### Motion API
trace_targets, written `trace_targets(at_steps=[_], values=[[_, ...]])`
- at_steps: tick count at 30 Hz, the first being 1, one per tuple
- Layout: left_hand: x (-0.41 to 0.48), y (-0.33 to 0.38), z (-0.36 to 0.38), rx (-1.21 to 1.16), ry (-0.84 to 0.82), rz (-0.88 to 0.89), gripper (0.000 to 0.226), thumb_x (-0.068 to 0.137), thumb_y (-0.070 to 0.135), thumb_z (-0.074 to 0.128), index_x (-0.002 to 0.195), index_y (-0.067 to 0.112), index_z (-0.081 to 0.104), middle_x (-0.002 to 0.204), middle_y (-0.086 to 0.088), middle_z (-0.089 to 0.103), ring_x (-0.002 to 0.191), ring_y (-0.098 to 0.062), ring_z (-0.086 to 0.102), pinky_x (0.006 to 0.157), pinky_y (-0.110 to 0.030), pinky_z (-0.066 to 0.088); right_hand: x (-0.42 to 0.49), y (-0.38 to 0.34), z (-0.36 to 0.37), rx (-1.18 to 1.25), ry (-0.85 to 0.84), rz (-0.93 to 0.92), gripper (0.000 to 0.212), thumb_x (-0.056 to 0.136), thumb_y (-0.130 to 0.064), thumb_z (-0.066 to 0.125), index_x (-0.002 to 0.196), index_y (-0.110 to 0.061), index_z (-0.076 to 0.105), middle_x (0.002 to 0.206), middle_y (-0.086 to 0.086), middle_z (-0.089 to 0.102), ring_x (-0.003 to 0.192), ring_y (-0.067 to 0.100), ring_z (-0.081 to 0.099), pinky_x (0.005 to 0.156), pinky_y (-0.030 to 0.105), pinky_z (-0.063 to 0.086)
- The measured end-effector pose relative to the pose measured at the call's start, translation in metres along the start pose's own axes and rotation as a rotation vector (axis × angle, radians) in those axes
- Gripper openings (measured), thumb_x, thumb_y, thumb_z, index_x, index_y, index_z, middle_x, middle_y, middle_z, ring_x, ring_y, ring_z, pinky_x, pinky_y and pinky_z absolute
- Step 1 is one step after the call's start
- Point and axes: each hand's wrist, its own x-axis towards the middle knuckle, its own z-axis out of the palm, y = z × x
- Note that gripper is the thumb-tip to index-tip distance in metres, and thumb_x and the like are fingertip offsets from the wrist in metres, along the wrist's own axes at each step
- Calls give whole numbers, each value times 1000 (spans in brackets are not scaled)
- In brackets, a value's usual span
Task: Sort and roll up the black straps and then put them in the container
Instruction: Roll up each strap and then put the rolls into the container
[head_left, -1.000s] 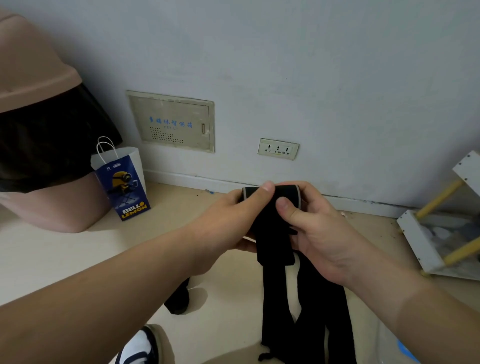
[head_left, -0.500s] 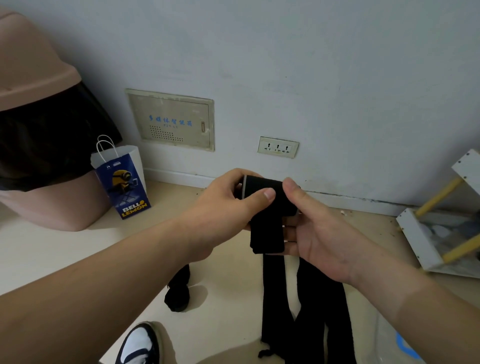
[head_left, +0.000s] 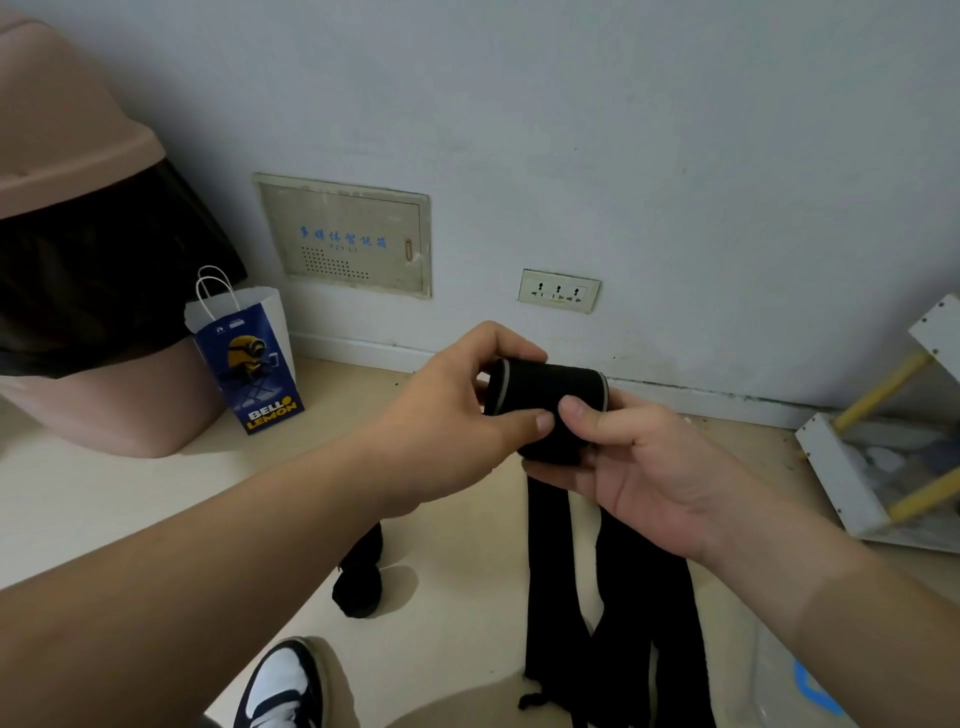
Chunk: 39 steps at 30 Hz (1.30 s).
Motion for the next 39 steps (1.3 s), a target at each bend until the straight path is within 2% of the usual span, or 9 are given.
trace_targets(at_steps=[5,8,13,18,21,25,31,35,39], values=[[-1,-4,5,203,6,104,43,79,3,85,99,34,63,107,4,65,89,-16,68,75,-30,61,0,-1,-3,111,3,66,54,85,18,46,136,11,60,132,29,70,121,40,71,104,50,59],[1,-8,10,343,37,241,43,72,0,81,91,32,60,106,7,60,96,-14,62,82,-29,55,-1,-3,-1,173,-15,52,55,80,9,55,135,13,59,136,29,67,131,39,65,112,52,52],[2,-13,18,447,57,370,39,72,-7,75,93,24,61,103,9,55,90,-13,58,79,-30,51,0,0,3,176,11,20,33,82,-11,70,115,-2,69,112,14,71,109,26,72,101,42,60],[4,-19,19,281,93,189,25,78,33,88,88,29,65,104,8,66,96,-12,69,84,-32,57,8,6,-5,76,143,47,30,89,2,67,119,-1,71,111,15,77,99,26,77,95,41,62],[3,-18,12,259,41,22,37,78,31,91,102,33,63,106,13,70,95,-3,72,82,-29,62,10,9,-11,-123,249,-16,52,84,20,65,121,-15,75,112,17,75,95,31,78,83,43,65],[-3,-14,13,409,-88,-15,62,77,35,90,131,37,61,112,20,69,102,7,68,90,-23,61,7,11,-9,-308,199,-96,76,61,17,76,120,-30,77,125,8,74,115,33,73,99,45,61],[-5,-7,14,340,3,-54,47,80,37,88,120,37,64,104,15,73,89,1,73,81,-24,62,10,8,-16,-123,211,-85,67,69,24,78,129,-3,67,123,23,74,107,36,77,89,40,62],[-5,-10,18,293,36,-50,46,80,29,90,119,31,65,104,14,75,89,5,72,79,-23,62,7,10,-17,-196,255,-115,66,69,18,86,126,-11,69,120,10,78,104,32,78,95,46,63],[-5,-14,27,320,51,-42,44,82,26,85,118,28,60,98,12,72,81,6,69,65,-12,56,5,14,-15,-242,260,-134,63,70,23,81,119,-16,73,119,8,78,107,27,78,90,38,64]])
